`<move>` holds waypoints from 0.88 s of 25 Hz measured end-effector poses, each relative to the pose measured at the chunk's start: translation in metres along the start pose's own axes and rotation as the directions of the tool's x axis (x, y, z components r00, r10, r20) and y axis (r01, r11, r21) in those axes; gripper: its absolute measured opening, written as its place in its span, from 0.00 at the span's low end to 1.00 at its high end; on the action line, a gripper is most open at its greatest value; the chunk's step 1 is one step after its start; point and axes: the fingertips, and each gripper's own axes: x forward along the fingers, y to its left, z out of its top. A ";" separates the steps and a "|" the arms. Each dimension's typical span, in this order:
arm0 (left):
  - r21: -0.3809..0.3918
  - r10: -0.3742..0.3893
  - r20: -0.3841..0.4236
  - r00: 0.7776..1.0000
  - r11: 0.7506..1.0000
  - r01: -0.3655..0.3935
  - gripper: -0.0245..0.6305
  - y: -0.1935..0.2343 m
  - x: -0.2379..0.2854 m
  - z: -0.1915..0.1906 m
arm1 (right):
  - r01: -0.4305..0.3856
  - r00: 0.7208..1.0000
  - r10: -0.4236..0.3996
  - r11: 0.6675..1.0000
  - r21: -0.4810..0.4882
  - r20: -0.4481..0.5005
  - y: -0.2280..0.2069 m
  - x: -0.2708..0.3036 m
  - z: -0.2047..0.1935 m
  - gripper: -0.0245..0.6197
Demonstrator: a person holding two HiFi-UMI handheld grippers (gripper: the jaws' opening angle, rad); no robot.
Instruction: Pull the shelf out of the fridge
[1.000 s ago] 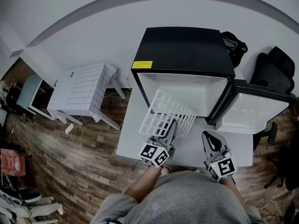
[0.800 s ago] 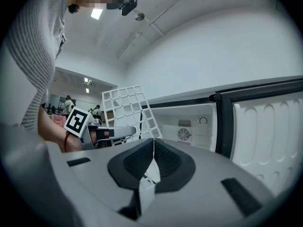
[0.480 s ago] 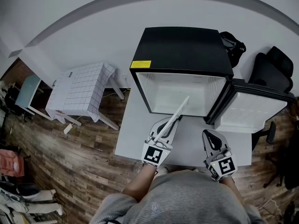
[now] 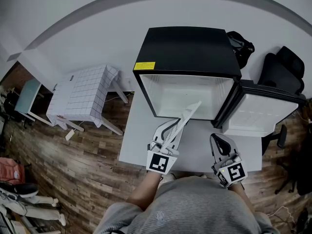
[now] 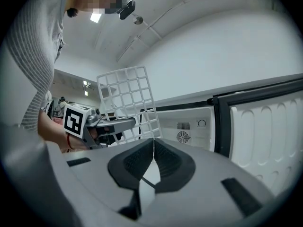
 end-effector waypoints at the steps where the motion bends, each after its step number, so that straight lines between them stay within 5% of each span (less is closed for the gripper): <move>1: 0.001 0.001 0.001 1.000 1.000 -0.001 0.09 0.000 0.000 0.001 | 0.001 1.000 -0.001 1.000 0.001 0.001 0.000 0.000 0.000 0.06; 22: -0.001 -0.007 0.005 1.000 1.000 0.007 0.09 -0.008 0.002 0.006 | -0.018 1.000 0.019 1.000 -0.016 0.018 0.003 -0.001 0.009 0.06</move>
